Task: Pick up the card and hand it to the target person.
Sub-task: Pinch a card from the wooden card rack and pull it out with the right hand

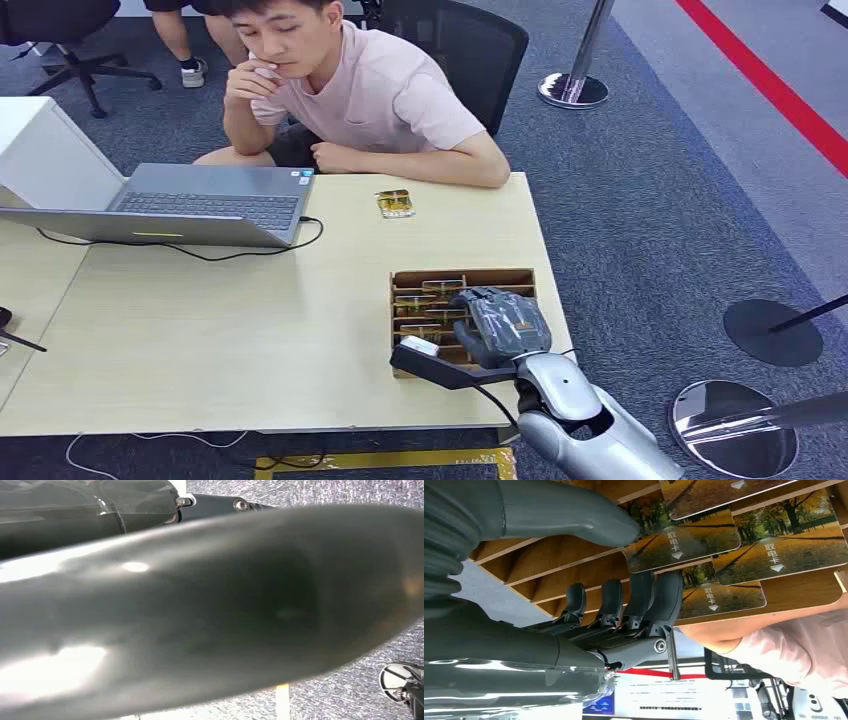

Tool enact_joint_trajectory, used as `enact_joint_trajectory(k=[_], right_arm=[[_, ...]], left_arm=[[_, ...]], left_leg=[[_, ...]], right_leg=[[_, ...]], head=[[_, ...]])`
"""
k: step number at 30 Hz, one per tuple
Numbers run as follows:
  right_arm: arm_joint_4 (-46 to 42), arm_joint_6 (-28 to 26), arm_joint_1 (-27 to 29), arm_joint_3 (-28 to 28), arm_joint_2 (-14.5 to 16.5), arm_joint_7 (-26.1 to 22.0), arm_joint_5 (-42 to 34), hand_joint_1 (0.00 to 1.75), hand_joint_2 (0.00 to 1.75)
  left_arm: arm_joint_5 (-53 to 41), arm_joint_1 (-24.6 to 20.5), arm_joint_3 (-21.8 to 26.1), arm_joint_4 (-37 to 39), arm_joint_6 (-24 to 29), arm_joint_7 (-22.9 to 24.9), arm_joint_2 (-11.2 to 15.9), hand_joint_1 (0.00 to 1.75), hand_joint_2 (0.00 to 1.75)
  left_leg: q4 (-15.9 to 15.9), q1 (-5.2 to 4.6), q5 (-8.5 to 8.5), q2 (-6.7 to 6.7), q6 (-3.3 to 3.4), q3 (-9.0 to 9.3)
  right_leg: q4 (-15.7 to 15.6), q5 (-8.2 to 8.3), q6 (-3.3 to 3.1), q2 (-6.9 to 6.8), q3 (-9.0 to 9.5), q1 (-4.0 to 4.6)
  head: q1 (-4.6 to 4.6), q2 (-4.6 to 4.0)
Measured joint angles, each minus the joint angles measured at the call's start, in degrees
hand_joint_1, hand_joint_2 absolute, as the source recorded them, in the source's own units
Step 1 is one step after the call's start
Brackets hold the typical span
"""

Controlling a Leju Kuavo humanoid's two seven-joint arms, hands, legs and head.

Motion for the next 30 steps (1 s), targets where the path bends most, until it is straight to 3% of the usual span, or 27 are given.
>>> enact_joint_trajectory(k=[9,25,29,30], right_arm=[[0.44,0.49,-0.06,0.75,-0.02,-0.08,-0.18,0.96,1.75],[0.68,0.86,-0.14,1.60,-0.18,-0.16,-0.19,1.32,1.75],[0.68,0.85,-0.14,1.63,-0.23,-0.18,-0.19,1.52,1.75],[0.68,0.85,-0.14,1.64,-0.25,-0.18,-0.19,1.54,1.75]], left_arm=[[0.00,0.00,0.00,0.00,-0.02,-0.07,-0.02,0.00,0.00],[0.00,0.00,0.00,0.00,-0.02,-0.82,-0.04,0.00,0.00],[0.26,0.00,0.01,0.00,0.08,-1.68,-0.04,0.00,1.75],[0.48,0.00,0.02,0.00,0.15,-1.86,-0.04,0.00,1.75]], left_leg=[[0.00,0.00,0.01,0.00,-0.01,0.00],[0.00,0.00,0.00,0.00,-0.01,-0.01],[0.00,0.00,0.00,0.00,-0.01,0.00],[0.00,0.00,0.00,0.00,-0.01,0.00]], right_leg=[[0.00,0.00,0.00,0.00,0.00,0.00],[0.00,-0.01,-0.01,-0.01,-0.01,0.00],[0.00,-0.01,-0.01,-0.01,-0.01,0.00],[0.00,-0.01,-0.01,0.00,-0.01,0.00]], head=[[0.00,0.00],[0.00,0.00],[0.00,0.00],[0.00,0.00]])
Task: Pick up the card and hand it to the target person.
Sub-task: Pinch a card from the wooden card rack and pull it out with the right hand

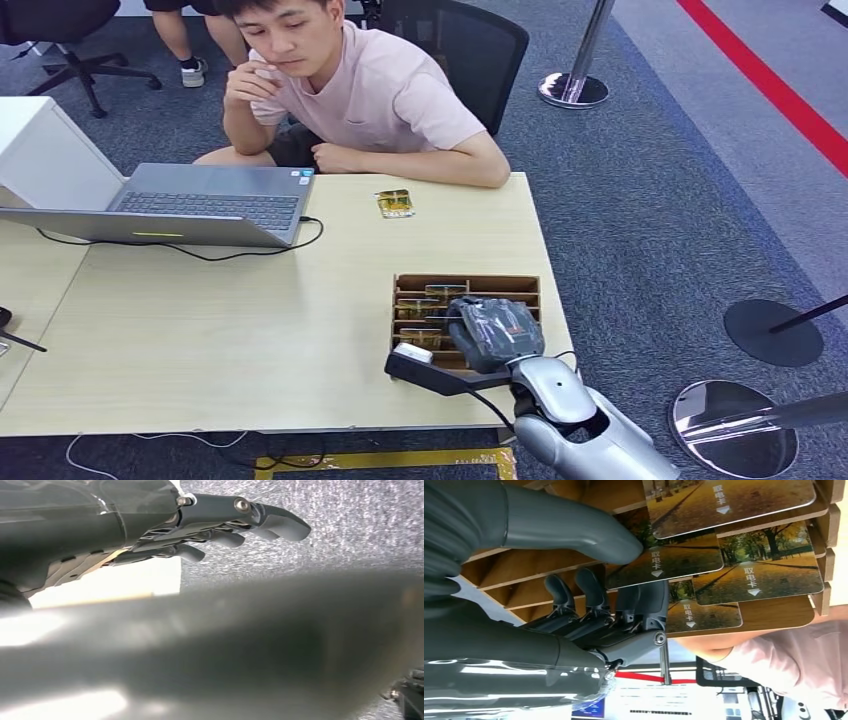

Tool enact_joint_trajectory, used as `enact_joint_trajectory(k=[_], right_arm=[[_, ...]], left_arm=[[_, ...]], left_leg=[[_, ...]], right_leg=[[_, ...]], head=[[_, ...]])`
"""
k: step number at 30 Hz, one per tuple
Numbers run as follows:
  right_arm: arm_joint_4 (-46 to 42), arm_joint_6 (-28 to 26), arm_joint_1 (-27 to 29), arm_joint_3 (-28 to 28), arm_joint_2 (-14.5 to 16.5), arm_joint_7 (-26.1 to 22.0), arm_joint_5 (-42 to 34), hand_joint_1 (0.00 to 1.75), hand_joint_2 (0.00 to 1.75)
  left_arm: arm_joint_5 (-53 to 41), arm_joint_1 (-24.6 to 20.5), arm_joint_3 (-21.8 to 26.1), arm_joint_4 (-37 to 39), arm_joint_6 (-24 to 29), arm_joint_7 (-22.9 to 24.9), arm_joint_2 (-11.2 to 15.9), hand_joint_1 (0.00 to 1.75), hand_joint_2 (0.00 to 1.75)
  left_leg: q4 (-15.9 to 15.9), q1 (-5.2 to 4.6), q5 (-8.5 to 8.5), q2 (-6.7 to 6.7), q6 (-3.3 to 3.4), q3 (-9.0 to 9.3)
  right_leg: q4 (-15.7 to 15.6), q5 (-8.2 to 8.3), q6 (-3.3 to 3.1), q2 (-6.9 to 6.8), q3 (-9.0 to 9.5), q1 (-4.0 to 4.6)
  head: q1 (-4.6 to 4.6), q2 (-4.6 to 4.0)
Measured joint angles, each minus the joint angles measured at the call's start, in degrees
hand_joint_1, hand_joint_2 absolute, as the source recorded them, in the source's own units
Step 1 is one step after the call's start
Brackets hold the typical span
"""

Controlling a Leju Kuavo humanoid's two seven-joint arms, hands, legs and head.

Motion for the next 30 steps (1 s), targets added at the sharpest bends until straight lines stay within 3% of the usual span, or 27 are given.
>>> enact_joint_trajectory(k=[5,20,30], right_arm=[[0.00,0.02,0.02,0.02,-0.03,-0.05,-0.02,1.64,1.75],[-0.68,-1.63,0.46,-0.11,-0.13,-0.54,-1.73,1.64,1.75],[-6.96,-4.69,0.65,-3.57,-0.52,-3.51,-4.56,1.64,1.75]], left_arm=[[0.45,0.00,0.03,0.00,0.47,-0.67,0.00,0.00,1.75],[0.53,0.02,0.93,0.00,2.31,-1.11,0.02,0.00,1.75],[0.53,0.03,1.38,0.00,1.84,-0.91,0.00,0.00,1.75]], left_leg=[[0.00,0.00,0.00,0.00,0.00,0.00],[0.00,0.00,0.00,0.00,0.00,-0.01],[0.00,0.00,0.00,0.00,0.00,-0.01]], right_leg=[[0.00,0.00,0.00,0.00,0.00,0.00],[0.00,0.00,0.00,0.00,-0.01,0.00],[0.00,0.00,0.00,0.01,-0.02,0.00]], head=[[0.00,0.00],[0.00,0.00],[0.00,0.00]])
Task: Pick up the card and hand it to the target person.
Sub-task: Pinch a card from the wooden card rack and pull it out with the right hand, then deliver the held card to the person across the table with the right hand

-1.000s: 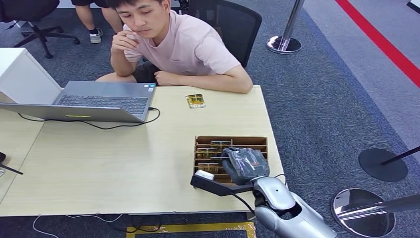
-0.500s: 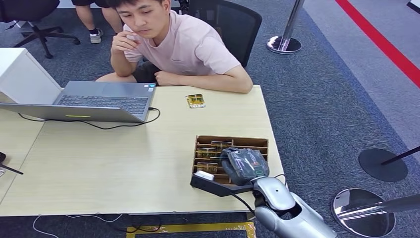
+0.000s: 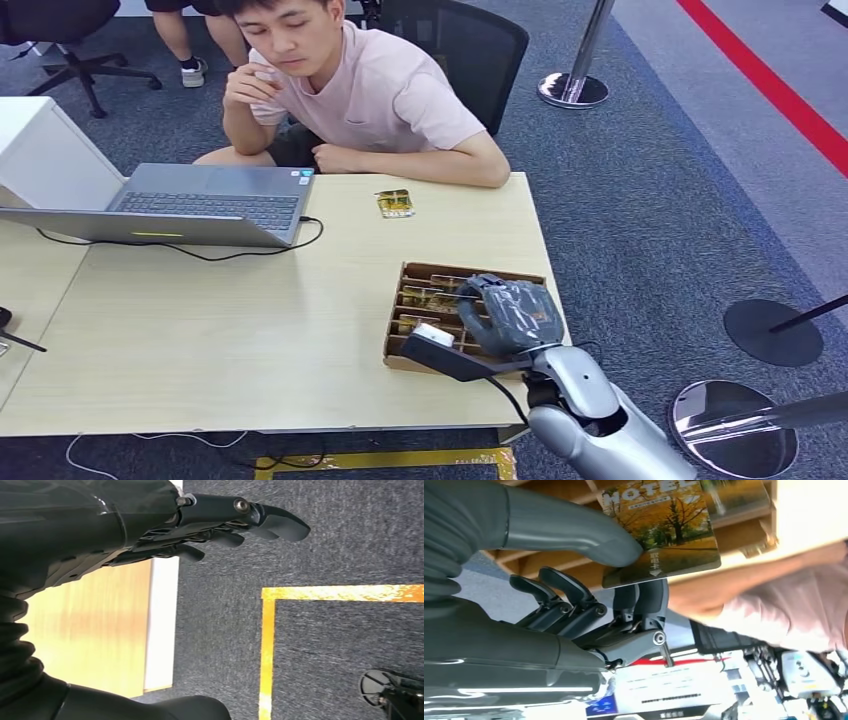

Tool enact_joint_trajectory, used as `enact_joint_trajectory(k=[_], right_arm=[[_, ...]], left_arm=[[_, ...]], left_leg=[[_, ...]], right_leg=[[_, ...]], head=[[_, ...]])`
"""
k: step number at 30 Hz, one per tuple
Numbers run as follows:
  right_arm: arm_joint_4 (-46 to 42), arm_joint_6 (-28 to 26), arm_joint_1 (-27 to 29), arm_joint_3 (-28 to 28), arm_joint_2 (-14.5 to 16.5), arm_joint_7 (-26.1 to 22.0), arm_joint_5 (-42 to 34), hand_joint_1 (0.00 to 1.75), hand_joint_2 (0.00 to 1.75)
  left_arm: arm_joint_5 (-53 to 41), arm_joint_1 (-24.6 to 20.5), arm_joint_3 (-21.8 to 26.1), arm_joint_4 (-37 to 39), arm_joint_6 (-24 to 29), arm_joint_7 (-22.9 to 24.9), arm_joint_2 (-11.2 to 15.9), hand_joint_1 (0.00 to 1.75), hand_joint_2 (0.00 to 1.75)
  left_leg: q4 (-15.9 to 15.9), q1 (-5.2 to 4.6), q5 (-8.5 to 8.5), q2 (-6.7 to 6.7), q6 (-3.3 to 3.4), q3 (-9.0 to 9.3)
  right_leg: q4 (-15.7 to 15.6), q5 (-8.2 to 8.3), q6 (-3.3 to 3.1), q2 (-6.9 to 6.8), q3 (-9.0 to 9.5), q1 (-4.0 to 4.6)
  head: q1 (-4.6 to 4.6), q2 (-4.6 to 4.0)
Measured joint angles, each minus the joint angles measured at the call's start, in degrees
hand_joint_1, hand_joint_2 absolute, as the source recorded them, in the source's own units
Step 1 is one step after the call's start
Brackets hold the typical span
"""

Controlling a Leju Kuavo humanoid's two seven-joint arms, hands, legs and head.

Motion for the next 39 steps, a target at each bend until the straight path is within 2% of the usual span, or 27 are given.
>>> enact_joint_trajectory(k=[9,15,19,27,34,39], right_arm=[[-4.36,-5.06,0.59,-2.58,-0.01,-5.17,-1.58,1.64,1.75],[-3.00,-16.17,0.62,-3.36,1.13,-12.47,0.63,1.64,1.75],[1.51,-21.78,-0.30,-3.46,2.78,-14.97,2.35,1.64,1.75],[8.08,-24.68,-2.55,-3.49,4.84,-15.70,4.32,1.64,1.75],[24.13,-26.95,-11.11,-8.02,10.45,-18.14,11.49,1.64,1.75],[33.72,-27.05,-17.12,-12.24,14.20,-16.78,15.11,1.64,1.75]], left_arm=[[-0.02,-0.01,0.01,0.00,-0.27,0.61,-0.16,0.00,1.75],[-0.28,-0.04,-0.01,0.00,-0.28,0.65,-0.35,0.00,1.75],[-0.43,-0.09,-0.04,0.00,-0.28,0.61,-0.37,0.00,1.75],[-1.18,-0.11,-0.07,0.00,-0.32,0.30,-0.37,0.00,1.75],[-2.37,-0.16,-0.10,0.00,-0.57,-0.21,-0.37,0.00,1.75],[-2.57,-0.18,-0.19,0.00,-0.73,-0.21,-0.35,0.00,1.75]], left_leg=[[0.00,0.00,0.00,0.00,0.00,0.00],[0.00,0.01,0.00,0.00,0.00,-0.01],[0.00,0.01,0.01,0.00,-0.01,0.01],[-0.01,0.01,0.01,0.01,-0.02,-0.02],[0.00,0.02,0.07,0.03,-0.09,0.02],[0.00,0.02,0.09,0.03,-0.11,0.02]], right_leg=[[0.00,0.00,0.00,0.00,0.00,0.00],[0.00,0.00,0.00,0.00,0.00,0.01],[0.00,0.00,-0.01,0.01,0.01,0.01],[0.02,0.00,-0.01,0.02,0.00,0.01],[0.09,0.02,-0.03,0.03,0.00,0.01],[0.11,0.03,-0.05,0.03,-0.01,0.02]], head=[[0.00,0.00],[0.01,0.00],[0.00,0.00],[0.00,0.00],[0.00,0.00],[0.01,0.00]])
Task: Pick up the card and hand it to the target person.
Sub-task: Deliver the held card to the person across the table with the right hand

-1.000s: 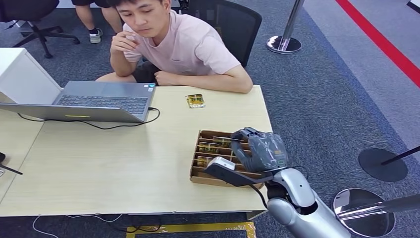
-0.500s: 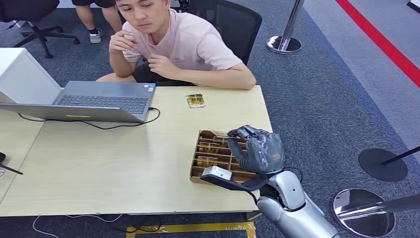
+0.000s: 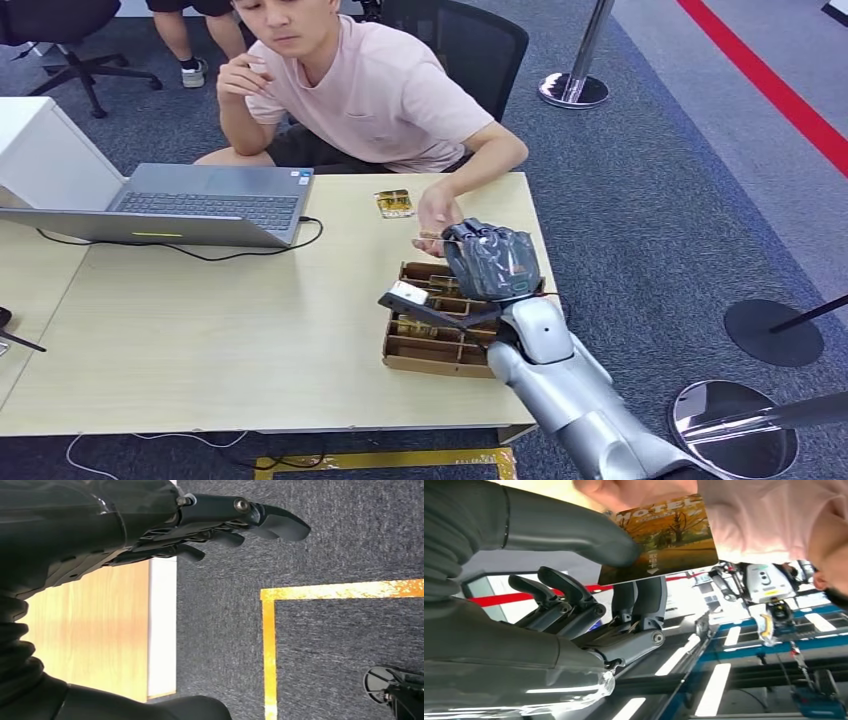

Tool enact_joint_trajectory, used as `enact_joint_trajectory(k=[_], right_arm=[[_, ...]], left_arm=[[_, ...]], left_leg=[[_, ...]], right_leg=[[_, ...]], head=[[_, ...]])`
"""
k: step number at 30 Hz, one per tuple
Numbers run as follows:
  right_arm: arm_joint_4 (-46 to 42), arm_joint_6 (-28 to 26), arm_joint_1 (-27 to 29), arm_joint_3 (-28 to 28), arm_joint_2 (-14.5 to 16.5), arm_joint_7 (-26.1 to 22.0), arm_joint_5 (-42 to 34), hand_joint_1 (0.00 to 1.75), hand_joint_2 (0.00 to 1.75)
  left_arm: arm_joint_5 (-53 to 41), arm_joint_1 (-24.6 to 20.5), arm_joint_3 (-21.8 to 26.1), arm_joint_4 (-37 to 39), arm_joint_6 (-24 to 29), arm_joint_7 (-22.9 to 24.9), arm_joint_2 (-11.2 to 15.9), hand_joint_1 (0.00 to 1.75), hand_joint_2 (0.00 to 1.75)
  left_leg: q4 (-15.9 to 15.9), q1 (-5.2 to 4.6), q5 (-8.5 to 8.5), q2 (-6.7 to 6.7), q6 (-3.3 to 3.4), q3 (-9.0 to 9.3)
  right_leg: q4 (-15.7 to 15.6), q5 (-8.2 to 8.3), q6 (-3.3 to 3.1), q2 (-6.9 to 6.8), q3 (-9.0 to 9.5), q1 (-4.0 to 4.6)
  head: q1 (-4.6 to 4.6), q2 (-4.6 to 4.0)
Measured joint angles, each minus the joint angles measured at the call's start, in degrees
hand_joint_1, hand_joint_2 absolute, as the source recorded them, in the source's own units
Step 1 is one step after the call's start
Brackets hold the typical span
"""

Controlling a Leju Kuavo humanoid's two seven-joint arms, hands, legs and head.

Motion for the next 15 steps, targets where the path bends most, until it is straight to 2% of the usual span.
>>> enact_joint_trajectory(k=[6,10,11,15], right_arm=[[6.71,-0.04,-4.38,-2.18,2.32,1.62,1.83,1.64,1.75],[9.68,-0.05,-6.16,-2.74,2.95,2.24,2.08,0.00,1.75],[10.29,-0.05,-6.45,-2.75,3.03,2.33,2.11,0.00,1.75],[12.12,-0.07,-7.19,-2.93,3.25,2.63,2.13,0.00,1.75]], left_arm=[[-0.52,-0.01,-0.03,0.00,-0.25,-0.11,0.00,0.00,1.75],[-0.57,-0.01,-0.03,0.00,-0.69,-0.50,0.01,0.00,1.75],[-0.60,-0.01,-0.03,0.00,-0.84,-0.58,0.01,0.00,1.75],[-0.52,-0.01,-0.03,0.00,-0.82,-0.93,0.04,0.00,0.00]], left_leg=[[0.00,0.00,0.00,0.00,0.00,-0.02],[0.00,0.00,0.00,0.00,0.00,-0.02],[0.00,0.00,0.00,0.00,0.00,-0.01],[0.00,0.00,0.00,0.00,0.00,-0.01]], right_leg=[[0.00,-0.01,-0.01,0.00,-0.01,0.00],[0.00,0.00,-0.01,0.00,-0.01,0.00],[0.00,0.00,-0.01,0.00,-0.01,0.00],[0.00,0.00,-0.01,-0.01,-0.01,0.00]], head=[[-0.01,0.00],[-0.01,0.00],[-0.01,0.00],[-0.01,0.00]])
